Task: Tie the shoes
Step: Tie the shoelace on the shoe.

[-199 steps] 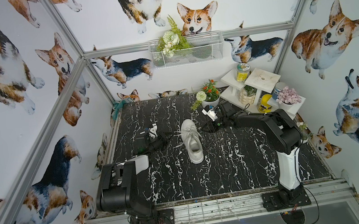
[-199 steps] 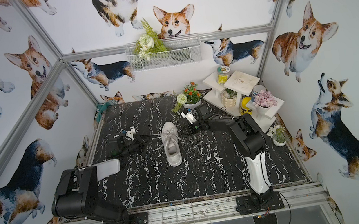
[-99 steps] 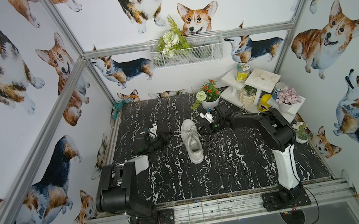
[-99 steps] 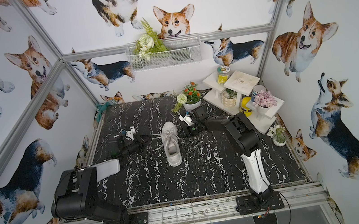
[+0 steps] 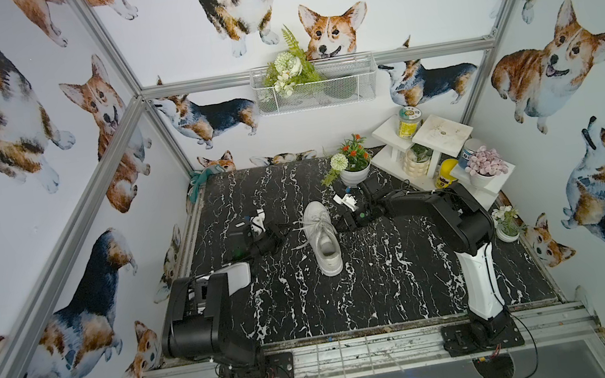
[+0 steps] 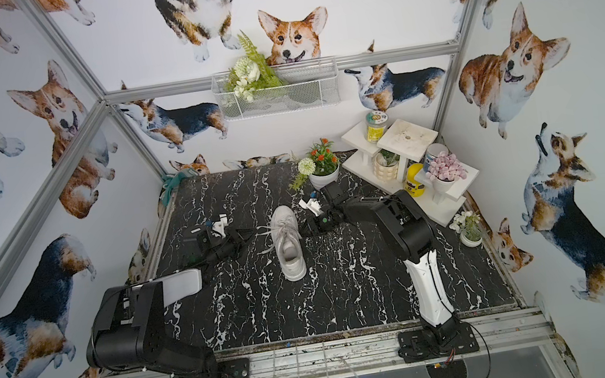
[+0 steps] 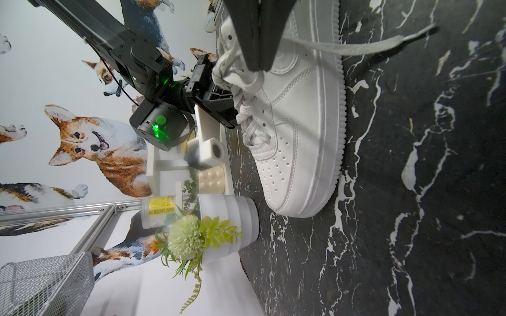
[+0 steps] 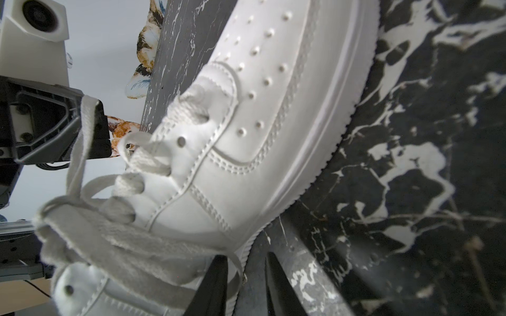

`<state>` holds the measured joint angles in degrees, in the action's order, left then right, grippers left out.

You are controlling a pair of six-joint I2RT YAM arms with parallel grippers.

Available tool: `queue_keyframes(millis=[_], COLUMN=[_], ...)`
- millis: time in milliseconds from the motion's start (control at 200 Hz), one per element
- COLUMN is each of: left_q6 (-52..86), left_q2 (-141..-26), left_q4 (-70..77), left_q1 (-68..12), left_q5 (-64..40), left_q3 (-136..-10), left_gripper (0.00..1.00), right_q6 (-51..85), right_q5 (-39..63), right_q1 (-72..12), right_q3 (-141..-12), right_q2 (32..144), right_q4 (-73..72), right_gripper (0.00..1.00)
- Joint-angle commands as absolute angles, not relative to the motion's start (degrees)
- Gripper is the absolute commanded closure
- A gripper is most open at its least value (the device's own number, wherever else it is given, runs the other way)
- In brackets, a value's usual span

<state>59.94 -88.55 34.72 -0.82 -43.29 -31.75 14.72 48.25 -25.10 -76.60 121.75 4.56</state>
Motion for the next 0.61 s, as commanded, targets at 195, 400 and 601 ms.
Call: queue_keyframes(millis=[195, 400, 601], left_q6=[59.0, 57.2, 55.3], left_q2=[-88.2, -87.1, -85.4], left_q4=[34.7, 31.9, 28.6], left_q1=[-0.7, -0.5, 0.0], left_q5=[-43.3, -42.9, -42.1], left_q3=[-31.8, -32.3, -33.0], left_gripper=[1.0, 1.0, 1.0], right_q6=[15.8, 15.3, 14.1], right_q5=[53.9, 45.0, 33.5], right_q1=[-25.2, -24.2, -23.9], right_q3=[-76.2, -75.5, -75.1], right_q2=[121.3, 117.4, 113.9], right_q4=[5.4, 6.1, 8.0], right_gripper=[0.97, 1.0, 1.0])
